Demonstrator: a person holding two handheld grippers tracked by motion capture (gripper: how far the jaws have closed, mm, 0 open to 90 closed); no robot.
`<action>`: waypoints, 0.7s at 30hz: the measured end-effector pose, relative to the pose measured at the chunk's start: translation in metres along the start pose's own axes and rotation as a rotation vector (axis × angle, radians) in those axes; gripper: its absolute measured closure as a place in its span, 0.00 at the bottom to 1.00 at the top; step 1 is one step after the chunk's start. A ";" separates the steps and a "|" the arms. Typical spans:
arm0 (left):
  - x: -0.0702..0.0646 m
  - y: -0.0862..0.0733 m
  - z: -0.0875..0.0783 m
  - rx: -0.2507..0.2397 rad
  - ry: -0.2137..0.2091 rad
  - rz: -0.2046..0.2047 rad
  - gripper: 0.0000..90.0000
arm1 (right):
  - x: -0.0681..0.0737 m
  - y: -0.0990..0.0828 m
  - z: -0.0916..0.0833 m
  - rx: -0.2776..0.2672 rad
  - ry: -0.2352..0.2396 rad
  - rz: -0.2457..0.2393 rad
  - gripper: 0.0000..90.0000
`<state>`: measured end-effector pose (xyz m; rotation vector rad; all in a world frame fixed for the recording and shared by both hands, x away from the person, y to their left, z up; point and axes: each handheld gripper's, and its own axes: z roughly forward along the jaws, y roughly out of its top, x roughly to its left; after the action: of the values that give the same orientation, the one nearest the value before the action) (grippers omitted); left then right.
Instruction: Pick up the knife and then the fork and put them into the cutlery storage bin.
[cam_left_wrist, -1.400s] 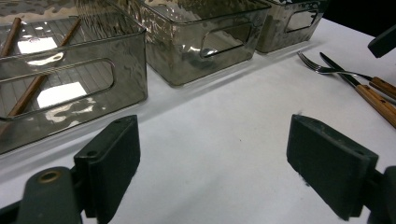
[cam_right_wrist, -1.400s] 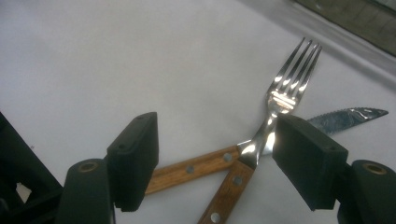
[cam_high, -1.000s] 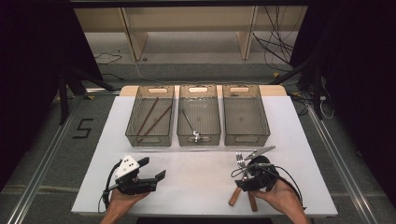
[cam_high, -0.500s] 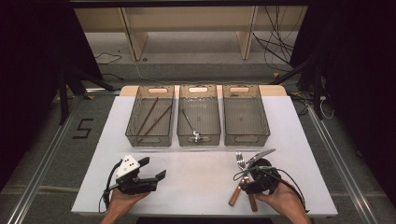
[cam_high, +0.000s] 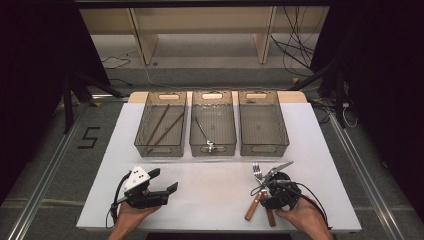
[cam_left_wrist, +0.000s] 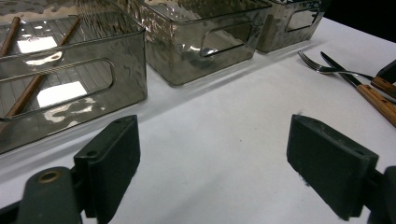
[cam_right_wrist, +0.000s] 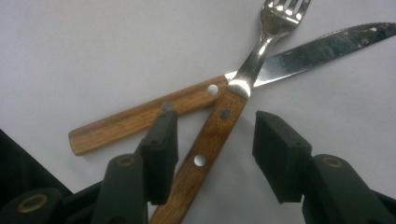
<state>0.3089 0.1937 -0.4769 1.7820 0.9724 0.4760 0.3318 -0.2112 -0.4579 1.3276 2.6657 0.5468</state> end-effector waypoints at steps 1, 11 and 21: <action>0.000 0.000 0.000 -0.001 0.000 0.001 0.19 | 0.000 0.000 0.000 0.004 -0.003 -0.002 0.58; -0.001 0.000 -0.001 -0.002 -0.001 0.007 0.19 | 0.004 -0.001 0.004 0.021 -0.017 -0.018 0.69; -0.001 -0.001 0.000 -0.001 -0.001 0.009 0.19 | 0.004 -0.001 0.007 0.031 -0.007 -0.012 0.71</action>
<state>0.3075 0.1929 -0.4771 1.7867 0.9639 0.4814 0.3302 -0.2069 -0.4643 1.3185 2.6854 0.5012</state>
